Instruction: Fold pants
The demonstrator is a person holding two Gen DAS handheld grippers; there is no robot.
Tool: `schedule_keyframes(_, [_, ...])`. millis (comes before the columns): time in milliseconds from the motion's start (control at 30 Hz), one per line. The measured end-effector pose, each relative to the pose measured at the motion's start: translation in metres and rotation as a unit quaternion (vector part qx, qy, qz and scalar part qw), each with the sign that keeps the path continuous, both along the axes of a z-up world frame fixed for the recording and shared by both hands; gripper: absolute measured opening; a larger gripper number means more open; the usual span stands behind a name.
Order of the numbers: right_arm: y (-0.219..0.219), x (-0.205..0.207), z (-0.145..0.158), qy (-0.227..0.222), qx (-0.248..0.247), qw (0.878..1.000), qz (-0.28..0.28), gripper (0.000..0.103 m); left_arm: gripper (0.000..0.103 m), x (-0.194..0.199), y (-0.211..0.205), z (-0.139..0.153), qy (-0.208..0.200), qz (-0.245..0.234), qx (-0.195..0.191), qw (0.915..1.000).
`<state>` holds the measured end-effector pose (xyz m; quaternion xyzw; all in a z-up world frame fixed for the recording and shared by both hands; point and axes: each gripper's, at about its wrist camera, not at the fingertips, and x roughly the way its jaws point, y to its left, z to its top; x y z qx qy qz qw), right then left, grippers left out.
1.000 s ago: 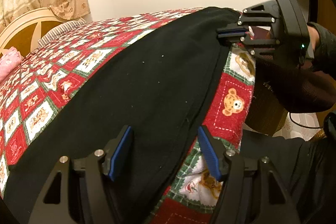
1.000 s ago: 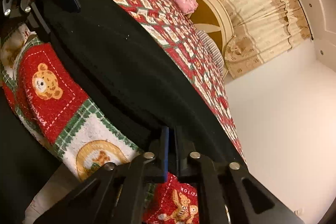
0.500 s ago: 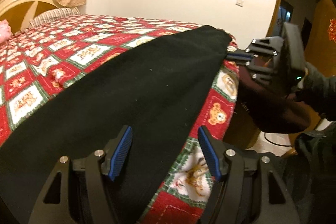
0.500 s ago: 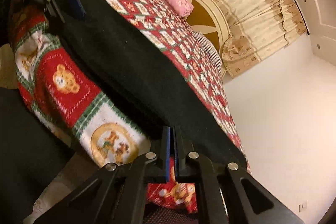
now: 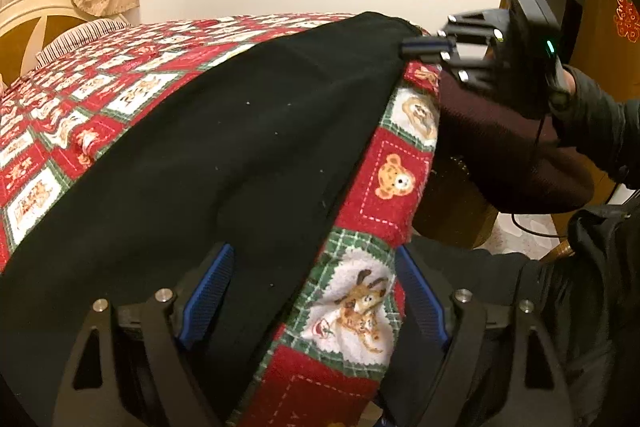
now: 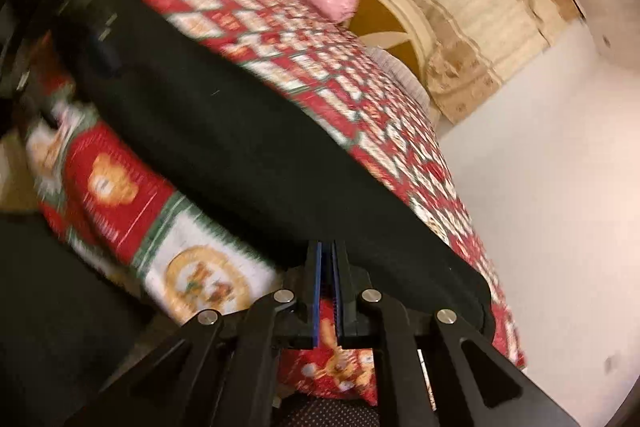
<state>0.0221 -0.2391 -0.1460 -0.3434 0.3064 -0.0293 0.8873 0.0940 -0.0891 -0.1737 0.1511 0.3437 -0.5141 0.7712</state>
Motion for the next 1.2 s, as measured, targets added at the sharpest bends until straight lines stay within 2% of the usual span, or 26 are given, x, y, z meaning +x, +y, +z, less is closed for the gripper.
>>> schedule_keyframes(100, [-0.018,0.010,-0.003,0.010,0.023,0.999,-0.035,0.005,0.085,0.000,0.001,0.000,-0.003,0.000,-0.001,1.0000])
schedule_keyframes(200, [-0.040,0.014,-0.009,0.035,0.071,0.995,-0.059,0.005,0.085,0.000,0.002,0.000,-0.002,0.000,-0.005,1.0000])
schedule_keyframes(333, [-0.044,0.008,-0.004,0.036,0.104,0.992,-0.065,0.006,0.085,-0.002,0.004,0.001,-0.005,0.002,-0.006,1.0000])
schedule_keyframes(400, [-0.049,0.006,0.004,0.023,0.126,0.989,-0.073,0.008,0.085,-0.003,0.005,0.002,-0.010,0.008,-0.006,0.9999])
schedule_keyframes(433, [-0.056,0.008,0.009,0.018,0.137,0.987,-0.084,0.019,0.085,-0.002,0.004,0.002,-0.012,0.011,-0.006,0.9999])
schedule_keyframes(467, [-0.062,0.011,0.011,0.017,0.141,0.985,-0.094,0.043,0.085,-0.001,0.005,0.002,-0.012,0.014,-0.006,0.9998])
schedule_keyframes(500, [-0.069,0.015,0.014,0.011,0.145,0.984,-0.104,0.053,0.085,-0.001,0.005,0.001,-0.012,0.015,-0.006,0.9998])
schedule_keyframes(533, [-0.080,0.020,0.020,-0.003,0.156,0.981,-0.116,0.057,0.085,-0.001,0.005,0.001,-0.013,0.015,-0.005,0.9998])
schedule_keyframes(600, [-0.101,0.030,0.030,-0.012,0.182,0.973,-0.143,0.057,0.085,-0.001,0.004,0.001,-0.015,0.015,-0.003,0.9998])
schedule_keyframes(633, [-0.117,0.037,0.039,-0.020,0.211,0.964,-0.163,0.057,0.085,-0.001,0.004,0.001,-0.016,0.015,-0.002,0.9997])
schedule_keyframes(733, [-0.151,0.053,0.054,-0.037,0.258,0.943,-0.209,0.056,0.085,-0.002,0.003,0.000,-0.019,0.015,-0.001,0.9997])
schedule_keyframes(833, [-0.173,0.065,0.052,-0.023,0.293,0.929,-0.224,0.041,0.085,-0.001,0.003,0.000,-0.017,0.015,-0.002,0.9997])
schedule_keyframes(867, [-0.177,0.070,0.047,-0.013,0.302,0.926,-0.227,0.040,0.086,-0.001,0.003,0.000,-0.016,0.016,-0.002,0.9997])
schedule_keyframes(933, [-0.181,0.079,0.032,0.003,0.302,0.923,-0.239,0.035,0.086,0.000,0.003,0.000,-0.014,0.015,-0.003,0.9998])
schedule_keyframes(1033, [-0.187,0.086,0.019,-0.008,0.282,0.926,-0.250,0.034,0.086,0.000,0.002,0.000,-0.015,0.017,-0.001,0.9997])
schedule_keyframes(1100, [-0.192,0.087,0.019,-0.009,0.296,0.921,-0.255,0.034,0.086,-0.001,0.001,0.001,-0.018,0.021,0.000,0.9996])
schedule_keyframes(1200, [-0.186,0.086,0.026,-0.008,0.279,0.926,-0.254,0.034,0.086,-0.002,0.007,0.007,-0.032,0.048,-0.009,0.9983])
